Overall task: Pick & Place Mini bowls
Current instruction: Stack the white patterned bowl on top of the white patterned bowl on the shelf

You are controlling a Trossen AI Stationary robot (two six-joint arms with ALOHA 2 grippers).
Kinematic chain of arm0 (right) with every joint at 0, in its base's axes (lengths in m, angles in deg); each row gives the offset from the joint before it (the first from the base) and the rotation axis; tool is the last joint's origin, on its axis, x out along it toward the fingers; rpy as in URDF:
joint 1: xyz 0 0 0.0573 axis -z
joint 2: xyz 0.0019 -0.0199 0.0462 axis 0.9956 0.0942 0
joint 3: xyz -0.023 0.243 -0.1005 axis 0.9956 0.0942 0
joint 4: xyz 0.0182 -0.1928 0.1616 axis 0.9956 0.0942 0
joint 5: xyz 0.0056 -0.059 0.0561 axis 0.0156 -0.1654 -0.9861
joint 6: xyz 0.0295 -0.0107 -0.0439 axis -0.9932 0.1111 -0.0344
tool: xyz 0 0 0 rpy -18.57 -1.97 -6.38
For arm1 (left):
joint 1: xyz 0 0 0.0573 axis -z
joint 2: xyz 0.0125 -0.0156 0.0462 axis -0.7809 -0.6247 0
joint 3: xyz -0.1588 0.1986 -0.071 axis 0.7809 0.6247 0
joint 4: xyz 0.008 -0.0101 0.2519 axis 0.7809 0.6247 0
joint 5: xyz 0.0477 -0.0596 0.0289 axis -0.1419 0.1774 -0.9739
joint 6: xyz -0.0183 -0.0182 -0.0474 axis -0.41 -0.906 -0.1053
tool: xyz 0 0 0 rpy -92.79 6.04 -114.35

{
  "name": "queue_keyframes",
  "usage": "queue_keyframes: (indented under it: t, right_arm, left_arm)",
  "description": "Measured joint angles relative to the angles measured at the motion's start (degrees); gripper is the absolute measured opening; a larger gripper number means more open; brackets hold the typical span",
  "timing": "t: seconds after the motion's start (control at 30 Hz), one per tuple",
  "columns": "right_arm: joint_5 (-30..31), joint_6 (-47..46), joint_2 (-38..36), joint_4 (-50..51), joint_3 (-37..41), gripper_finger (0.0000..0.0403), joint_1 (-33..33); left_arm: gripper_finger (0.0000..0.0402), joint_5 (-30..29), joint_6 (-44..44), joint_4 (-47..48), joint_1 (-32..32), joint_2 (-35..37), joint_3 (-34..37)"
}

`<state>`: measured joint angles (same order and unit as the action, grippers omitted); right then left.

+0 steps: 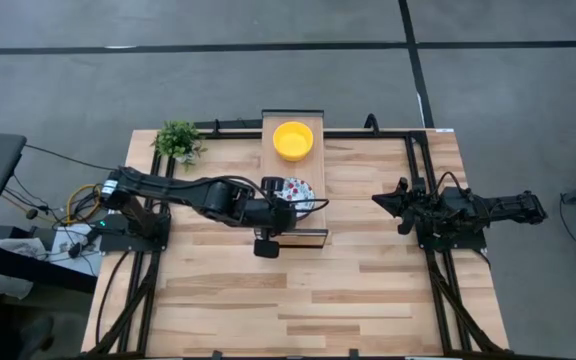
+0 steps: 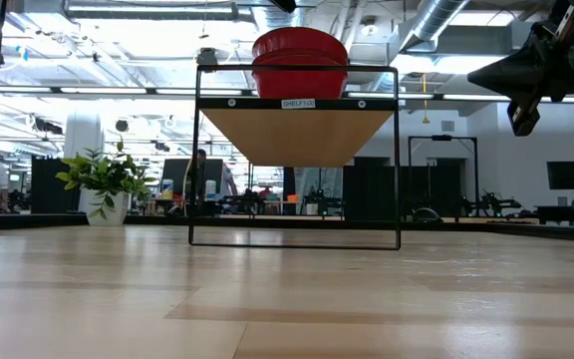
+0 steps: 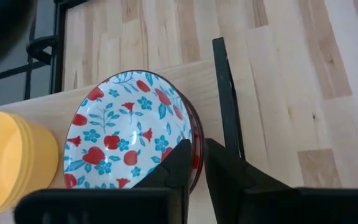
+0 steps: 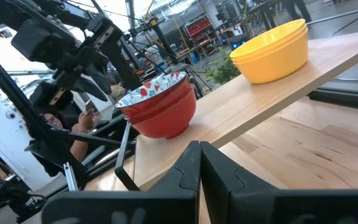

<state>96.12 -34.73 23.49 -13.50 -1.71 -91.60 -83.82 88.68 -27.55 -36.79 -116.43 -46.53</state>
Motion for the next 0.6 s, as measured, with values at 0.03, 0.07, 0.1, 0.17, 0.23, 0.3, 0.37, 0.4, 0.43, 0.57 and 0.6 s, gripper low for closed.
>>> queue_keyframes:
  t: [0.03,0.07,0.1,0.17,0.23,0.3,0.37,0.4,0.43,0.57,0.6]
  right_arm:
    - [-0.01,-0.01,0.01,0.0,0.0,0.0,0.01]
    - [-0.01,-0.01,0.01,0.0,0.0,0.0,0.0]
    - [-0.01,-0.01,0.02,0.0,0.0,0.0,0.0]
    - [0.0,0.0,0.0,0.0,0.0,0.0,0.0]
    - [-0.02,0.0,0.0,0.0,0.0,0.0,0.0]
    - [0.0,0.0,0.0,0.0,0.0,0.0,0.0]
    - [0.0,0.0,0.01,0.0,0.0,0.0,0.01]
    - [-0.01,-0.01,0.0,0.0,0.0,0.0,0.0]
    - [0.0,-0.01,0.0,0.0,0.0,0.0,0.0]
    - [-0.02,-0.01,0.0,0.0,-0.01,0.0,0.02]
    - [-0.02,-0.02,0.02,0.0,0.0,0.0,0.02]
  left_arm:
    - [0.0044,0.0,0.0,0.0,0.04,0.11,0.0]
    - [0.0044,-0.17,0.0,-0.02,0.02,0.11,0.0]
    - [0.0044,-0.59,0.02,0.02,0.02,0.13,0.0]
    - [0.0044,-1.05,0.49,0.04,-0.24,0.2,0.0]
    - [0.0044,-1.05,0.68,0.03,-0.58,0.35,0.0]
    - [0.0044,-0.71,0.7,0.02,-0.9,0.35,0.0]
    - [0.0039,-0.59,0.7,-0.46,-0.88,0.18,0.31]
    - [0.0036,-0.49,0.68,-0.44,-0.84,0.1,0.56]
    - [0.0032,-0.32,0.7,-0.45,-0.83,0.04,0.92]
    - [0.0021,0.65,0.7,-1.03,-0.83,0.0,1.03]
    - [0.002,0.59,0.72,-1.03,-0.83,0.0,1.03]
